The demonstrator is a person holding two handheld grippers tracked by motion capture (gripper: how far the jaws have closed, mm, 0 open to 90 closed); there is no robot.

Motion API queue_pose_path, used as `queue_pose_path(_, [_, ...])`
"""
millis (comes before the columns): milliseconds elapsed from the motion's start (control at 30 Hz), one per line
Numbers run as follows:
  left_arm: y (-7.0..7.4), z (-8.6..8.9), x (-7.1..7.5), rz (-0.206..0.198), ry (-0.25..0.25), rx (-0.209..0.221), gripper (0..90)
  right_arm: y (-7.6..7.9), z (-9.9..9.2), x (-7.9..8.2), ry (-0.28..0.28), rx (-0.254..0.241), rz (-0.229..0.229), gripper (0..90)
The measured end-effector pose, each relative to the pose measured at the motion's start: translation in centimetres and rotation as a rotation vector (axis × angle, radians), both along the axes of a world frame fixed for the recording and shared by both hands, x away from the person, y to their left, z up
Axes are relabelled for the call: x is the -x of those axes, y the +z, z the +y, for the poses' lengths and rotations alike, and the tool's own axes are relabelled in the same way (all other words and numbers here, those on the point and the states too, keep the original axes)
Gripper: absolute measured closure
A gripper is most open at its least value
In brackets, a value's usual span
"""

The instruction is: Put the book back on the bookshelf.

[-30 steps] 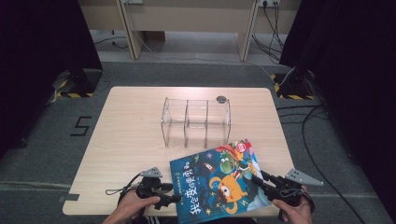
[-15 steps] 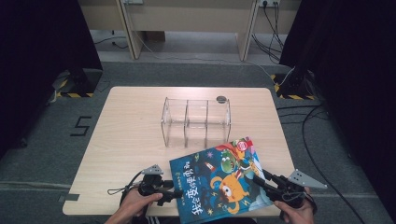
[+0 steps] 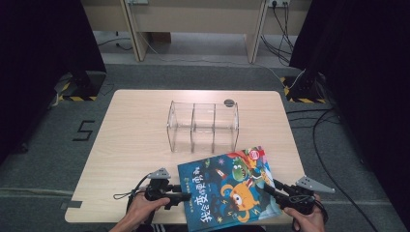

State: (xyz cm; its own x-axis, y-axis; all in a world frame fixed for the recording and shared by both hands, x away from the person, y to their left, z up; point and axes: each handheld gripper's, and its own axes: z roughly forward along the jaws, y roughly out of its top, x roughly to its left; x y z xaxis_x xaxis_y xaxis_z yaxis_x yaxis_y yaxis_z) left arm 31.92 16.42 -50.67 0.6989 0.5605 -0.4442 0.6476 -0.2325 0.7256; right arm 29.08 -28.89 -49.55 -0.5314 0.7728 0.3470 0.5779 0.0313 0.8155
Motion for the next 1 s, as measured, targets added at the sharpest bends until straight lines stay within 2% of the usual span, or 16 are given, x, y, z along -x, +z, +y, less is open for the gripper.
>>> queue_pose_path(67, [0.3,0.0,-0.1,-0.012,0.007,0.023,55.3,-0.4,-0.3,-0.2,0.000,0.031,0.014,55.7])
queue_pose_path(100, [0.2,-0.1,-0.1,-0.014,0.012,0.034,55.4,-0.5,-0.3,-0.2,-0.005,0.017,0.039,55.7])
queue_pose_path(200, [0.4,-0.1,-0.3,-0.018,0.024,0.089,57.8,-0.7,-0.5,-0.3,-0.014,0.026,0.054,55.5])
queue_pose_path(300, [0.8,-0.2,-0.3,-0.058,0.019,0.095,58.8,-0.9,-0.8,-0.4,-0.024,0.000,0.061,55.4])
queue_pose_path(367, [0.9,-0.2,-0.4,-0.053,0.024,0.110,59.7,-0.7,-0.9,-0.4,-0.024,0.014,0.042,55.4])
queue_pose_path(500, [1.1,-0.2,-0.6,-0.046,0.030,0.159,61.5,-0.8,-1.1,-0.3,-0.034,-0.013,0.069,55.3])
queue_pose_path(567, [1.2,-0.3,-0.6,-0.048,0.030,0.164,62.1,-0.7,-1.1,-0.3,-0.039,-0.016,0.070,55.2])
queue_pose_path(600, [1.4,-0.3,-0.8,-0.045,0.015,0.184,62.4,-0.7,-1.1,-0.2,-0.039,-0.014,0.069,51.6])
queue_pose_path(633, [1.4,-0.3,-0.8,-0.045,0.015,0.184,62.8,-0.7,-1.1,-0.2,-0.039,-0.014,0.069,51.6])
queue_pose_path(667, [1.5,-0.5,-0.9,-0.043,0.012,0.200,62.8,-0.5,-0.6,-0.2,-0.028,0.049,0.058,46.5])
queue_pose_path(767, [1.4,-0.6,-1.0,-0.033,0.004,0.214,63.0,-0.5,-0.8,-0.3,-0.034,0.047,0.062,46.6])
queue_pose_path(833, [1.3,-0.7,-1.3,-0.014,0.004,0.233,63.4,-0.7,-1.0,-0.3,-0.034,0.028,0.072,46.7])
queue_pose_path(1000, [1.4,-0.9,-1.6,-0.010,-0.013,0.247,62.8,-0.7,-0.9,-0.2,-0.039,0.016,0.089,46.7])
